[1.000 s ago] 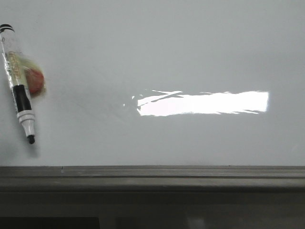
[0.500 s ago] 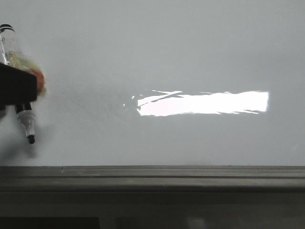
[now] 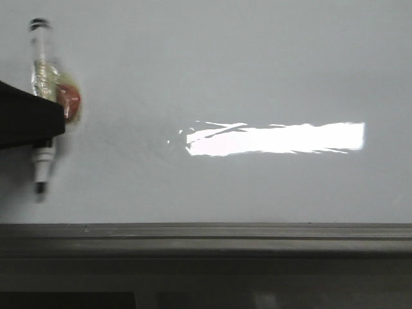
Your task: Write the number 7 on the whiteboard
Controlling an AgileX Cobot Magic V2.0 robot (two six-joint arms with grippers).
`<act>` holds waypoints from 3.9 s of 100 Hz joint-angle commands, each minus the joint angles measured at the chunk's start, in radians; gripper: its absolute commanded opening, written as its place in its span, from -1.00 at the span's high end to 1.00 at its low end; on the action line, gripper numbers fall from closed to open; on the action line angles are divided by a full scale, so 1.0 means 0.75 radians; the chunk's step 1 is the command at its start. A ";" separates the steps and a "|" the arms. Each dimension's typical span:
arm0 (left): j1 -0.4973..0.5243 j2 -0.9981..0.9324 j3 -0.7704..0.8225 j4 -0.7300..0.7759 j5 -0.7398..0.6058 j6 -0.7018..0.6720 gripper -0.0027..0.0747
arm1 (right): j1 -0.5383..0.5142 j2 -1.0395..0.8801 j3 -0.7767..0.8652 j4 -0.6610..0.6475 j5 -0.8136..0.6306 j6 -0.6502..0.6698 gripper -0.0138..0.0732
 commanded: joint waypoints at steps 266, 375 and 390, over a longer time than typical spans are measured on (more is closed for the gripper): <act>-0.491 -0.295 -0.296 1.193 0.477 0.011 0.98 | 1.513 1.246 -0.652 0.223 -0.633 -0.614 -0.05; -0.491 -0.292 -0.293 1.093 0.472 0.011 0.19 | 1.511 1.424 -0.652 0.431 -0.544 -0.614 0.83; -0.491 -0.292 -0.252 0.971 0.493 0.011 -0.13 | 1.511 1.468 -0.647 0.468 -0.534 -0.614 0.83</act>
